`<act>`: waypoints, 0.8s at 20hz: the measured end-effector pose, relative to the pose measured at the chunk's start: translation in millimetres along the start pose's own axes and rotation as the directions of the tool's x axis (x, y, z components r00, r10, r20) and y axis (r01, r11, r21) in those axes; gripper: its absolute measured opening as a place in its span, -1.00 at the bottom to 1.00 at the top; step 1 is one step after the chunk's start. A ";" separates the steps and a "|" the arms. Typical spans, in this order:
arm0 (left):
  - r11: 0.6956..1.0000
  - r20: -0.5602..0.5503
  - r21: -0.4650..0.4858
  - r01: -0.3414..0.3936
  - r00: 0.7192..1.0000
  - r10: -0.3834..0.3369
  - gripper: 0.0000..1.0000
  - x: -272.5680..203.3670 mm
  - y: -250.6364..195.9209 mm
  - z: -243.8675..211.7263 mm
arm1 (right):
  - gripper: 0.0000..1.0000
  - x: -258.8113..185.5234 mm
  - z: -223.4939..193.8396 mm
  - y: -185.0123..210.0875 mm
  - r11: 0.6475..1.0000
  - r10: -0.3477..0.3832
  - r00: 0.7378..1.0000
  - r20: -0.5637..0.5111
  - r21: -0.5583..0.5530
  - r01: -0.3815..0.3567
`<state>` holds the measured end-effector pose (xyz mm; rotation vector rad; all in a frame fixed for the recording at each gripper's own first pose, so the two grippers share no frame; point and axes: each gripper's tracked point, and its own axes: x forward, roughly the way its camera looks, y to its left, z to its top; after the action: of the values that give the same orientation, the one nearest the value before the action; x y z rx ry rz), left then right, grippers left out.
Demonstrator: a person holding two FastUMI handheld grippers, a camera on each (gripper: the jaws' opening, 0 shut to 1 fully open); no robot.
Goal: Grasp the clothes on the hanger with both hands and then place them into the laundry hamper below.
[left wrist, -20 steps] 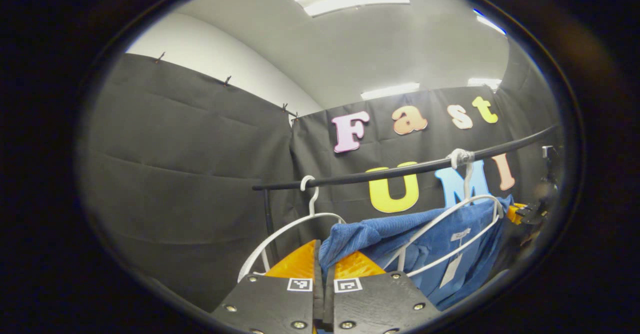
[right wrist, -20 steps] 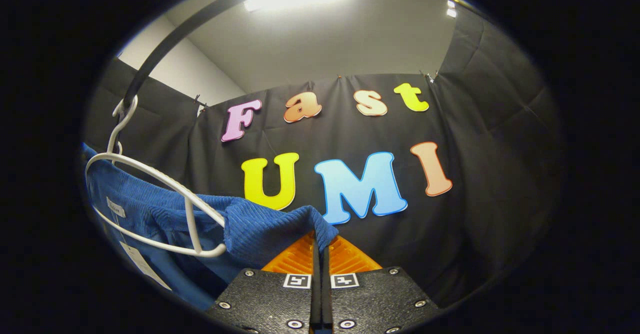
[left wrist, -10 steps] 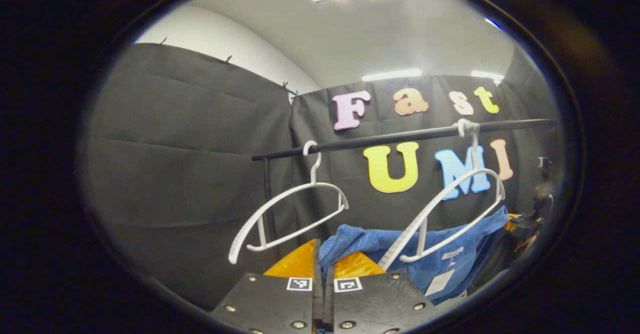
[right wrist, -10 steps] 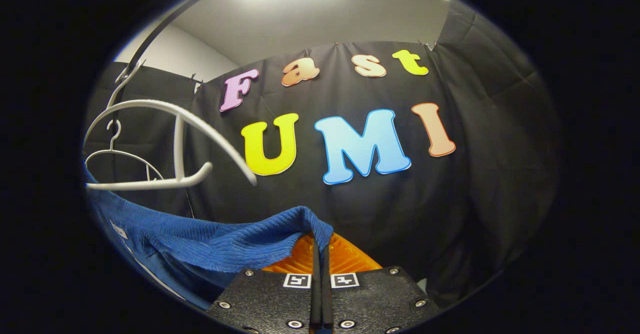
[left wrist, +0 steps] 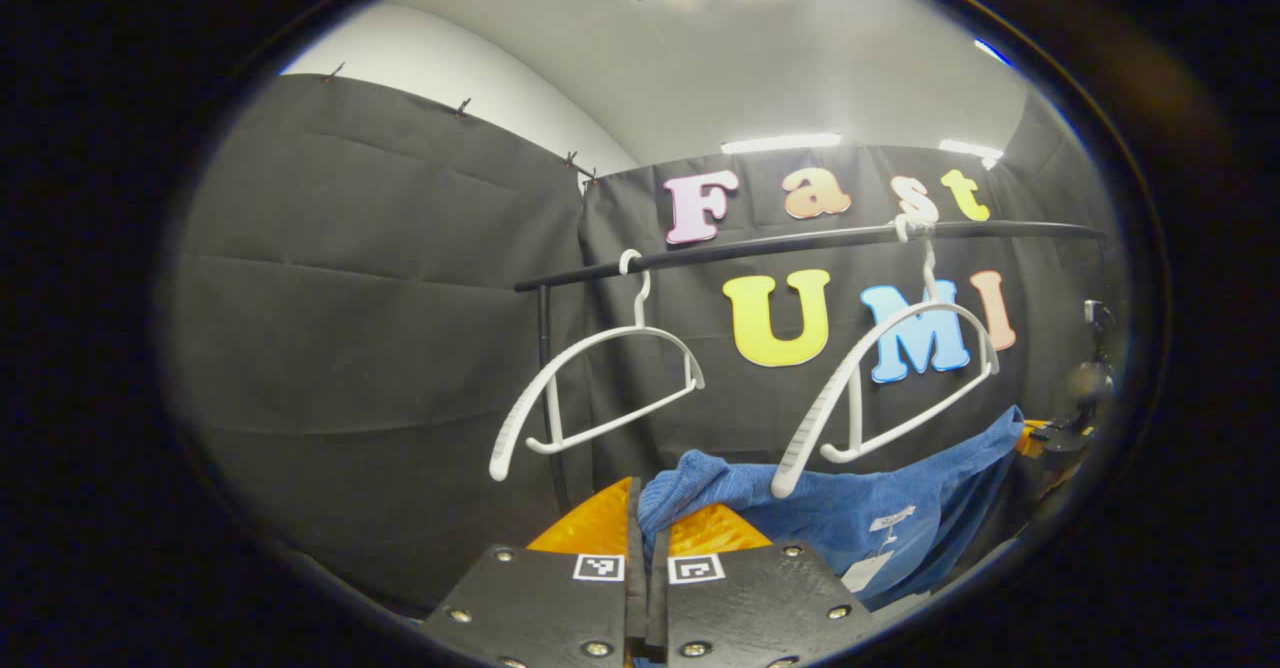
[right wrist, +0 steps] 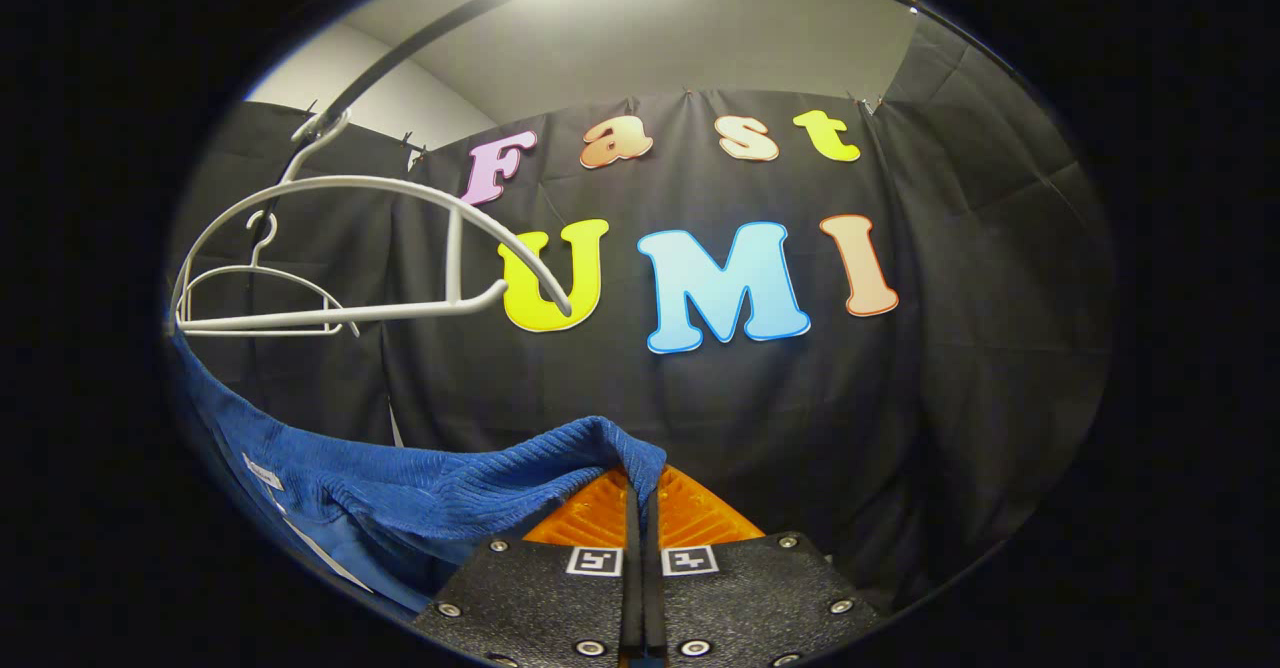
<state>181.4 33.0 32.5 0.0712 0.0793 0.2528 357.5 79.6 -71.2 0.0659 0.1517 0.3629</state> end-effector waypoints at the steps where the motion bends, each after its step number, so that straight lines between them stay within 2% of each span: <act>1: 1.000 0.004 0.001 0.010 1.000 -0.010 -0.99 -5.9 -0.2 0.8 | -1.00 -9.4 5.5 1.1 1.000 0.002 1.000 0.010 -0.001 -0.002; 6: 0.997 0.028 -0.039 0.059 0.998 -0.058 -0.99 -39.8 -0.2 3.8 | -1.00 -67.6 41.5 16.4 1.000 0.008 0.997 0.070 -0.005 -0.008; 11: 0.987 0.062 -0.037 0.158 0.986 -0.156 -0.99 -69.5 -2.6 8.4 | -1.00 -125.9 73.4 42.0 1.000 0.016 0.992 0.125 -0.005 -0.015; 15: 0.964 0.086 -0.073 0.255 0.965 -0.249 -0.99 -94.8 -21.1 15.1 | -1.00 -167.1 88.2 66.6 0.999 0.027 0.988 0.152 -0.024 -0.024; 16: 0.958 0.096 -0.074 0.278 0.958 -0.271 -0.89 -103.6 -27.6 17.1 | -1.00 -176.6 89.1 72.8 0.999 0.032 0.988 0.152 -0.023 -0.029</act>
<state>89.7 -20.9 54.4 -0.0161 -0.0071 -0.0257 183.2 80.9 47.3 0.0750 -0.0046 0.3882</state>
